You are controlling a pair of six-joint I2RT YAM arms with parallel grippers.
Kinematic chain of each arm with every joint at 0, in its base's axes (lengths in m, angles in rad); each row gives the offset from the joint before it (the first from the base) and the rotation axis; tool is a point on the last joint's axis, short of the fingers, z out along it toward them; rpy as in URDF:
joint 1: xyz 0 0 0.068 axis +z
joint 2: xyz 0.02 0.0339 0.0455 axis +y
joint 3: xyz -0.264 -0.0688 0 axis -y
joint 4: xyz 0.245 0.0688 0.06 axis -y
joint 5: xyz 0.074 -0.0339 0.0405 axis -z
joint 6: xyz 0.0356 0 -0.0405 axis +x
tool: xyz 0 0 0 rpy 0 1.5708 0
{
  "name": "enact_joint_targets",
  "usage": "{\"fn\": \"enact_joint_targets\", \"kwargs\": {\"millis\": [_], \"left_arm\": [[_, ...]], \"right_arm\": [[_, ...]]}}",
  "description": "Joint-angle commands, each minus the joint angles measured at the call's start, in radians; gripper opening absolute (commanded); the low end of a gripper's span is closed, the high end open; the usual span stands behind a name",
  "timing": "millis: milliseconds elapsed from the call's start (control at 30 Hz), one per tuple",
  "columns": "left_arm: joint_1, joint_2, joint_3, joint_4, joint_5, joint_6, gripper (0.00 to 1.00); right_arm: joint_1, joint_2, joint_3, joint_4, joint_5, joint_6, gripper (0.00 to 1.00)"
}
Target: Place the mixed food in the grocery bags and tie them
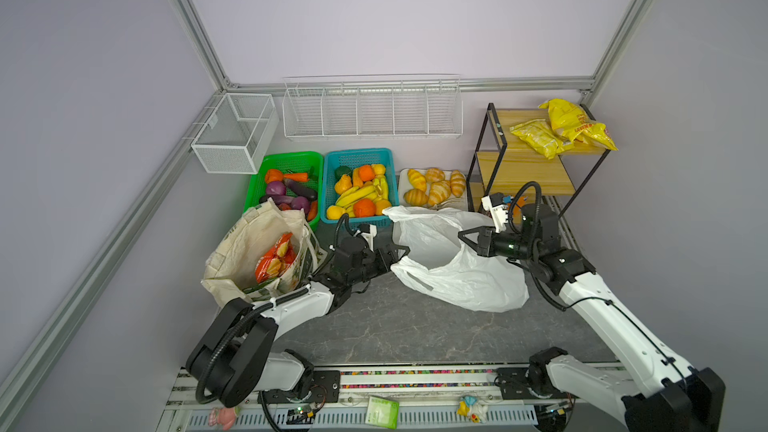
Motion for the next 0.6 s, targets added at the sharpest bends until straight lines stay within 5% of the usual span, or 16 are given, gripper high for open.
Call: {"fn": "enact_joint_targets", "kwargs": {"millis": [0, 267, 333, 400, 567], "left_arm": [[-0.018, 0.101, 0.057, 0.156, 0.050, -0.069, 0.79], [-0.020, 0.224, 0.093, 0.265, 0.109, -0.110, 0.23], [-0.020, 0.202, 0.097, 0.244, 0.110, -0.096, 0.07], [-0.023, 0.176, 0.103, 0.232, 0.119, -0.083, 0.00], [-0.058, 0.121, 0.139, 0.208, 0.140, -0.084, 0.00]], "right_arm": [[0.014, 0.000, -0.018, 0.074, -0.032, 0.047, 0.06], [0.015, -0.042, -0.010, 0.005, 0.024, -0.021, 0.06], [0.017, -0.044, 0.021, -0.108, 0.122, -0.101, 0.07], [0.032, -0.041, 0.056, -0.220, 0.261, -0.171, 0.11], [0.149, -0.036, 0.092, -0.308, 0.533, -0.241, 0.35]]}}
